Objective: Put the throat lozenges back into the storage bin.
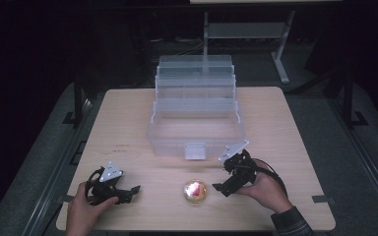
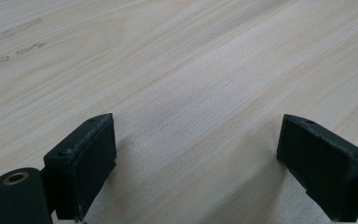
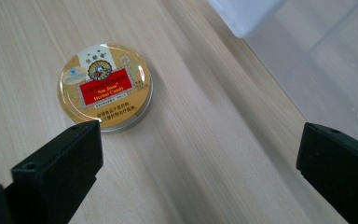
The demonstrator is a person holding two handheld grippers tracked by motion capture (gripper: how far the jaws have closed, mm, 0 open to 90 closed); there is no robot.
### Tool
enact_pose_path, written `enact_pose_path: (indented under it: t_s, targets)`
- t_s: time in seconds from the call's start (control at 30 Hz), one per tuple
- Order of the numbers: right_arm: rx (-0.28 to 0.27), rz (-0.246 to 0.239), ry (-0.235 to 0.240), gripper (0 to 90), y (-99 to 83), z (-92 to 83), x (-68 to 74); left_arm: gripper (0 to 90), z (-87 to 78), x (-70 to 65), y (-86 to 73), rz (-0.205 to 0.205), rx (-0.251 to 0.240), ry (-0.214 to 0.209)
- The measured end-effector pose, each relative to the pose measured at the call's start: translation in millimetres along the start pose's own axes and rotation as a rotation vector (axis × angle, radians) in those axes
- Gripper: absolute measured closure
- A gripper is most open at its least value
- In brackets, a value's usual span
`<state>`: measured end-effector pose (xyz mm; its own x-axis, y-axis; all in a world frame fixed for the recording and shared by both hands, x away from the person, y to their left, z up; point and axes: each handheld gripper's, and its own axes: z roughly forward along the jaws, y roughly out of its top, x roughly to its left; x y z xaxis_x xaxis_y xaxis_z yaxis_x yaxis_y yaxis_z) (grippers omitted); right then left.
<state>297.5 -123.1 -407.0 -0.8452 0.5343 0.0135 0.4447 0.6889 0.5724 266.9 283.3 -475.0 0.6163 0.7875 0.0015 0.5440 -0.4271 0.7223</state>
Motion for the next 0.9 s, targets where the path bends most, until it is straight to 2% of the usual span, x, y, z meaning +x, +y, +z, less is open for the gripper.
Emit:
enact_pose_path:
  t_s: [0.9]
  targets:
    - [0.02,-0.092,0.069,0.0,31.3,23.4,23.7,10.9,0.0,0.0,0.0,0.0,0.0,0.0]
